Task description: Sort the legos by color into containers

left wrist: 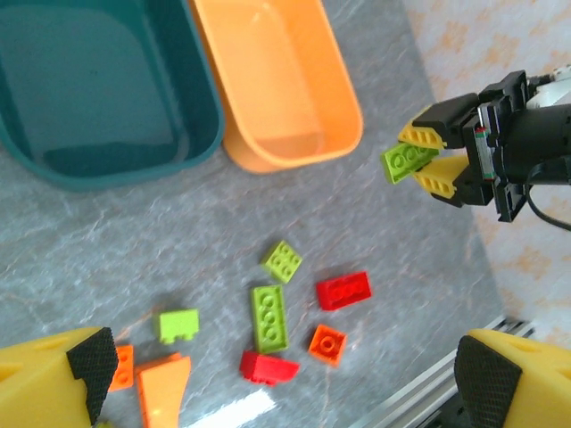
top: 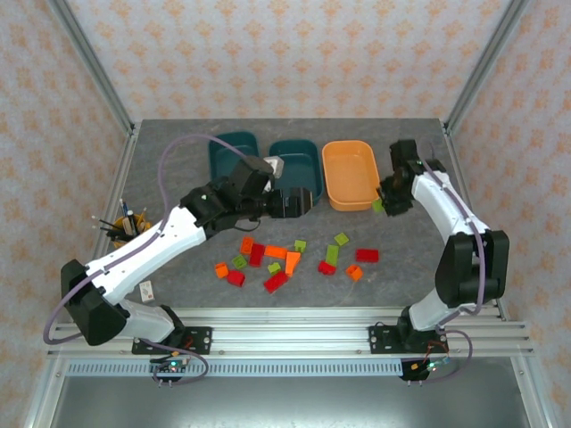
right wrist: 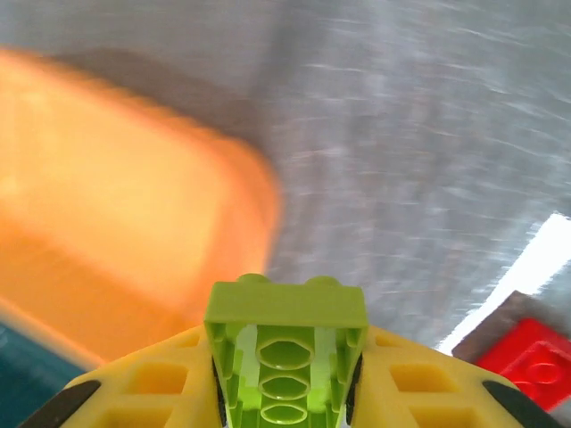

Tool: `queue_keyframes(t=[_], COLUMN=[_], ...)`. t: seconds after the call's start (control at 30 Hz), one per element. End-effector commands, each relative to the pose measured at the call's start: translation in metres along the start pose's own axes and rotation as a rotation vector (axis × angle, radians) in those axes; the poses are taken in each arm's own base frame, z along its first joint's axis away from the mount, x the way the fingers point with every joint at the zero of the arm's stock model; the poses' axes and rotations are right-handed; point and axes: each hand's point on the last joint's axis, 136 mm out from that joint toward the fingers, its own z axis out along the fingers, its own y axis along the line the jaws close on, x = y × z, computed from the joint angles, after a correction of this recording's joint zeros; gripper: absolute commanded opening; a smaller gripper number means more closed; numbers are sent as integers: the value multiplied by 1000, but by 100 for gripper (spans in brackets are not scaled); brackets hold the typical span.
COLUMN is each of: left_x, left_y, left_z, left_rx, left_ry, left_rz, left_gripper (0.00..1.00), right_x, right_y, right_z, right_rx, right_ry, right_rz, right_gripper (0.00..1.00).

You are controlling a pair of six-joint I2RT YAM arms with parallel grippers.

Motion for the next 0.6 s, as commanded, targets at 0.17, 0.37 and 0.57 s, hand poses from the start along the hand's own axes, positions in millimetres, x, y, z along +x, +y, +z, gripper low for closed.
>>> queue_keyframes(t=[0.17,0.37,0.57], left_x=[-52,-55,-34], left_y=[26,64,99], left_z=[10,23,15], left_rx=[-29,-161,-286], left_ry=[-48,-18,21], left_rz=[-185,-238,-277], left_gripper=[100,100,100], right_x=[10,6,7], right_y=[57,77,82], right_z=[49,102,122], right_rx=[62,164,202], right_ry=[46,92,120], right_rz=[-254,-311,-297], right_gripper=[34,38,50])
